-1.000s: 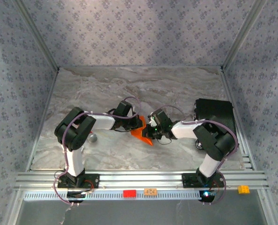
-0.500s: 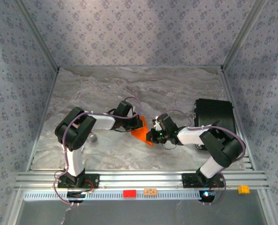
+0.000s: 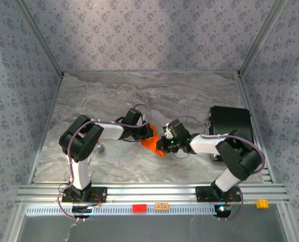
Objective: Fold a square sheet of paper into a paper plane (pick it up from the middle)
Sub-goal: Fourth fold the wing at the center of the table.
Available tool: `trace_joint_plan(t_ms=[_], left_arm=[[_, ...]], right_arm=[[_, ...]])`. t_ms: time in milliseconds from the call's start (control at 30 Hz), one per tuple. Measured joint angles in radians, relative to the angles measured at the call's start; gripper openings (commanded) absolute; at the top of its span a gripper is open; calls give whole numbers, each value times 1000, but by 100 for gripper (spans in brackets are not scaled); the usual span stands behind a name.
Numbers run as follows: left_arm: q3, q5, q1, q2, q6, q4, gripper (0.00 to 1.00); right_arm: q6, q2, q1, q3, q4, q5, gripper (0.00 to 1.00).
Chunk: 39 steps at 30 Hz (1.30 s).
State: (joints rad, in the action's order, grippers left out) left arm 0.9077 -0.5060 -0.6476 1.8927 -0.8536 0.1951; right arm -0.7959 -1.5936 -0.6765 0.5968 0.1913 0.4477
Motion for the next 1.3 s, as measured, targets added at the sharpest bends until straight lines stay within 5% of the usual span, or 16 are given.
trace_joint_plan(t_ms=[367, 933, 1300], left_arm=[[0, -11, -1, 6, -3, 13, 4], [0, -18, 0, 8, -3, 16, 4], [0, -18, 0, 8, -3, 17, 4]], right_arm=[[-5, 95, 0, -158, 107, 1, 3], [-5, 339, 11, -210, -74, -10, 4], [-8, 185, -6, -114, -36, 11, 5]])
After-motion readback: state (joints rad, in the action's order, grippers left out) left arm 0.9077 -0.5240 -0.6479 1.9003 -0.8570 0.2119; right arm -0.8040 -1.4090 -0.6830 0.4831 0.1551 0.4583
